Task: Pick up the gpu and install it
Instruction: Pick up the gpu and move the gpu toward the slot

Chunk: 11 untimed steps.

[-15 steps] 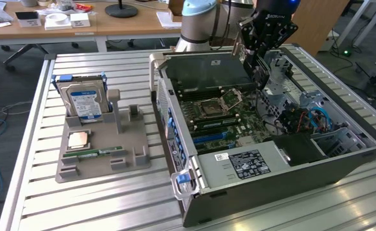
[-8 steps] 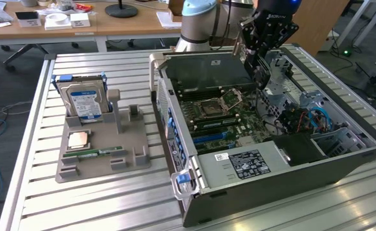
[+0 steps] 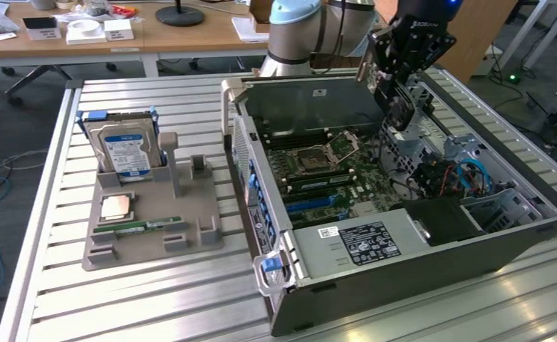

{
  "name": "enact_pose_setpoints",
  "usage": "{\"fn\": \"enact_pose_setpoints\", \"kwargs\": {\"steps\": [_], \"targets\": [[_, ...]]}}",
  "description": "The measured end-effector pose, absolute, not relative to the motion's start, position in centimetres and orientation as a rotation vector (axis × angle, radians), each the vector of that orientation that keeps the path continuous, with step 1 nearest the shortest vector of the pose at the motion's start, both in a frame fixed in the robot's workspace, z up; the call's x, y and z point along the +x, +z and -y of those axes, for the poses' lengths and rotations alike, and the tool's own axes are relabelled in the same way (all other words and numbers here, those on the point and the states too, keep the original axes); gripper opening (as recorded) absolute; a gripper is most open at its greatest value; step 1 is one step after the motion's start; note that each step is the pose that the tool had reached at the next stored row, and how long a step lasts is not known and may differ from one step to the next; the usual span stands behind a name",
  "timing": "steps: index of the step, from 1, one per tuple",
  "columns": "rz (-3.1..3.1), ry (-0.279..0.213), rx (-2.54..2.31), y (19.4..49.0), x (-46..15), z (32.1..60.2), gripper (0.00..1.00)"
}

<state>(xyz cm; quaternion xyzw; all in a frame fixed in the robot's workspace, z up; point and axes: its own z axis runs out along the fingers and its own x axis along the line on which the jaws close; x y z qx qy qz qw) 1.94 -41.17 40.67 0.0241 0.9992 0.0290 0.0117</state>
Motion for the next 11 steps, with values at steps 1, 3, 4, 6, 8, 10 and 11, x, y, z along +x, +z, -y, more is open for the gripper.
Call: {"fn": "enact_pose_setpoints", "kwargs": {"steps": [1,3,4,6,8,10,11], "targets": [[-3.116,0.091,0.075,40.7,2.3,41.2,0.26],[-3.116,0.091,0.075,40.7,3.0,41.2,0.26],[-3.116,0.091,0.075,40.7,3.4,41.2,0.26],[-3.116,0.091,0.074,40.7,4.0,41.2,0.26],[-3.116,0.091,0.073,40.7,4.4,41.2,0.26],[-3.116,0.091,0.072,40.7,4.8,41.2,0.26],[-3.116,0.091,0.071,40.7,5.0,41.2,0.26]]}}
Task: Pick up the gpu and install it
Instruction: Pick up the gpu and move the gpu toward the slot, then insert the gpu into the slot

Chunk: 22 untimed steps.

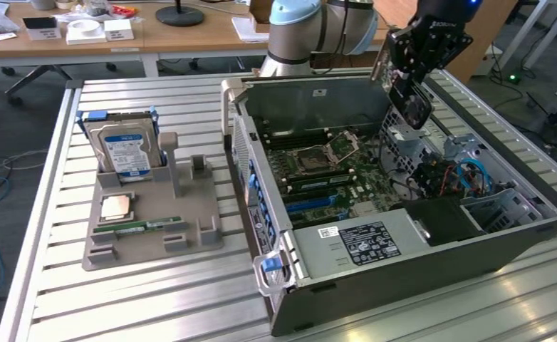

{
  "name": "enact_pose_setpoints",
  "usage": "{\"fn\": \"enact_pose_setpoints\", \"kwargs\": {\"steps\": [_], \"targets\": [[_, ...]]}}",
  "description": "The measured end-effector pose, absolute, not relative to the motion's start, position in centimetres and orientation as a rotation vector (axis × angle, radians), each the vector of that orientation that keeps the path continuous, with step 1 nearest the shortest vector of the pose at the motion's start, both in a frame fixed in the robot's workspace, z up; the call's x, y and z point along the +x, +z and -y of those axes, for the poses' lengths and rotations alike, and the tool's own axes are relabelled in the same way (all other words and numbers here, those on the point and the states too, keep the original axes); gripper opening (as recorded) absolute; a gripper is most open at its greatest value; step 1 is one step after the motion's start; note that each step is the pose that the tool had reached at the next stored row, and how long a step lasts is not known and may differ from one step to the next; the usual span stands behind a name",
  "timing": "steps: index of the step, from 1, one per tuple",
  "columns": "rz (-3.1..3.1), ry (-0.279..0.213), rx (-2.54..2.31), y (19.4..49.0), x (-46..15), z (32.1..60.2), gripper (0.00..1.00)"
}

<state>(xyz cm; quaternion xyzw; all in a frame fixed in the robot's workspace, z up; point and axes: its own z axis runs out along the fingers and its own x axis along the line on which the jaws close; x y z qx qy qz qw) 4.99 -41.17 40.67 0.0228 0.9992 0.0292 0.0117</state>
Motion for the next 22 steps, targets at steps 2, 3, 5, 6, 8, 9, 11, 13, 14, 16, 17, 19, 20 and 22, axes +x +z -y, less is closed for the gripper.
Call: {"fn": "enact_pose_setpoints", "kwargs": {"steps": [2,3,5,6,8,9,11,13,14,16,17,19,20,22], "targets": [[-3.116,0.091,0.07,40.67,5.35,41.17,0.26],[-3.116,0.091,0.069,40.67,5.44,41.16,0.26],[-3.116,0.091,0.069,40.66,5.46,41.16,0.26],[-3.116,0.091,0.069,40.66,5.46,41.17,0.26],[-3.116,0.091,0.069,40.67,5.53,41.17,0.26],[-3.116,0.091,0.069,40.67,5.67,41.18,0.26],[-3.116,0.091,0.069,40.67,5.95,41.17,0.26],[-3.116,0.091,0.069,40.67,5.97,41.17,0.26],[-3.116,0.091,0.069,40.67,5.97,41.17,0.26],[-3.116,0.091,0.069,40.67,5.97,41.17,0.26],[-3.116,0.091,0.069,40.67,5.97,41.17,0.26],[-3.116,0.091,0.069,40.67,5.97,41.17,0.26],[-3.116,0.091,0.069,40.67,5.97,41.17,0.26],[-3.116,0.091,0.069,40.67,5.97,41.17,0.26]]}}
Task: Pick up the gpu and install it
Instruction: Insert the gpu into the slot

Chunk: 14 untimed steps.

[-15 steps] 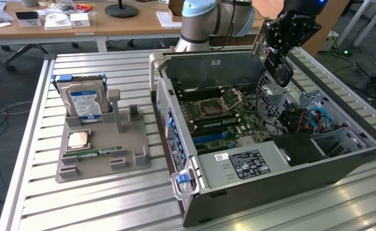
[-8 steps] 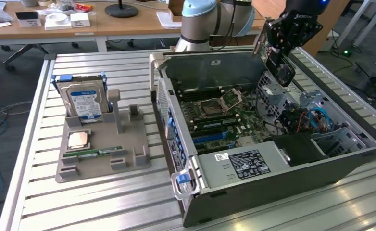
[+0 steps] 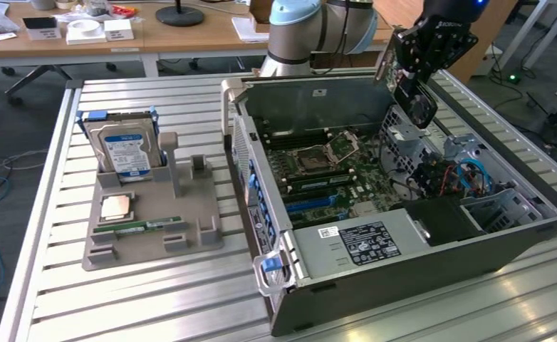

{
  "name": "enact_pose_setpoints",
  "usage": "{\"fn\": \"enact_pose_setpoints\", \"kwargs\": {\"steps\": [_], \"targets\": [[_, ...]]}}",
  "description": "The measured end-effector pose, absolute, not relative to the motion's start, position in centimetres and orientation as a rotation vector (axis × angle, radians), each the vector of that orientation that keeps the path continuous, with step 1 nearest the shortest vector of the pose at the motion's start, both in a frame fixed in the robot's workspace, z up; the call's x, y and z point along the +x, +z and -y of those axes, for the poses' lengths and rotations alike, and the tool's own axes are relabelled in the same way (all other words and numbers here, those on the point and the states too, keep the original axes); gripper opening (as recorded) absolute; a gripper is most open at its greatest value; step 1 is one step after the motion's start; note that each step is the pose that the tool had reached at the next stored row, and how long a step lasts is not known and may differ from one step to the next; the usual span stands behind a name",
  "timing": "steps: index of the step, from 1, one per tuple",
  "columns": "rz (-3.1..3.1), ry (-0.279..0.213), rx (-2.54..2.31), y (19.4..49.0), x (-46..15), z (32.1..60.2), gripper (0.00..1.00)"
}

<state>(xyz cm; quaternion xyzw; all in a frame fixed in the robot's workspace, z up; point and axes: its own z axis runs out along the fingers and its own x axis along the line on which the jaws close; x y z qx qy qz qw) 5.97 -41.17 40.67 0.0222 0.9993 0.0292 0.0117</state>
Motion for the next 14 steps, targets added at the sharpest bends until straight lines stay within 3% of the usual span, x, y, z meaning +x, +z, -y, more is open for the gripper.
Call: {"fn": "enact_pose_setpoints", "kwargs": {"steps": [14], "targets": [[-3.119,0.093,-0.053,40.66,5.97,41.17,0.26]]}}
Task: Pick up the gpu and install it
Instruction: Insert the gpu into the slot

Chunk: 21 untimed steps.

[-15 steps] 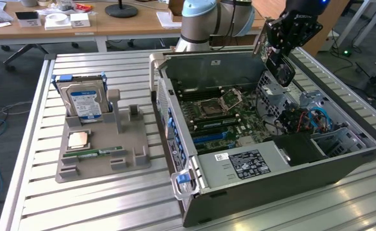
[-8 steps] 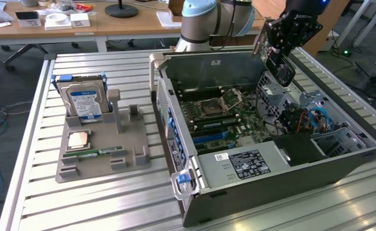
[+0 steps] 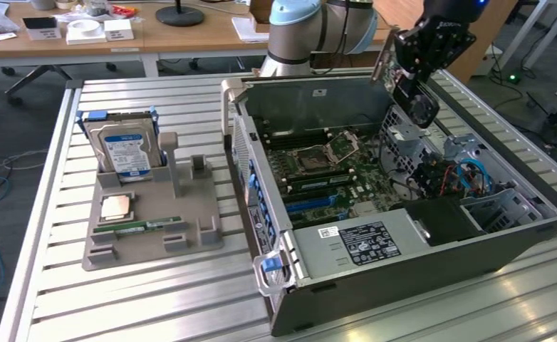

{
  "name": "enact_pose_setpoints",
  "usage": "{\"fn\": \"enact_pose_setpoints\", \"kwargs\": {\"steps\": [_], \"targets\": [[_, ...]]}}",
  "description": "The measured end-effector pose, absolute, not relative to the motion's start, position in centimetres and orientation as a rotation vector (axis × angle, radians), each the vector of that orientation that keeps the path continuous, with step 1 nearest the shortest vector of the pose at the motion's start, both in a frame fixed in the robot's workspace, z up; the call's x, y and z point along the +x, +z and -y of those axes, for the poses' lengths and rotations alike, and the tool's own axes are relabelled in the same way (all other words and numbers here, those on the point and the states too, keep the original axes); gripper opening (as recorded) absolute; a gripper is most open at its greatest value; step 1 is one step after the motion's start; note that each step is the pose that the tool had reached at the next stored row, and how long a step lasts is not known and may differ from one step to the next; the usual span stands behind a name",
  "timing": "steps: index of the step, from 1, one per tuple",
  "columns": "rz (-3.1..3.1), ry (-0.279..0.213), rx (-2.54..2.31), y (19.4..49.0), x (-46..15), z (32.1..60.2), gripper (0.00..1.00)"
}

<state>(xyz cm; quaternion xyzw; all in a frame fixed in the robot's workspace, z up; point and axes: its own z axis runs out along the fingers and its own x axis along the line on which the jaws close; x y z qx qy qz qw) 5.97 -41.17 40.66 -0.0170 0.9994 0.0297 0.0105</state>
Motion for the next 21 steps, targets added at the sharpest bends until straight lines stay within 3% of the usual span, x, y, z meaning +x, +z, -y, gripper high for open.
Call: {"fn": "enact_pose_setpoints", "kwargs": {"steps": [21], "targets": [[-3.069,0.097,-0.614,40.53,5.97,41.17,0.26]]}}
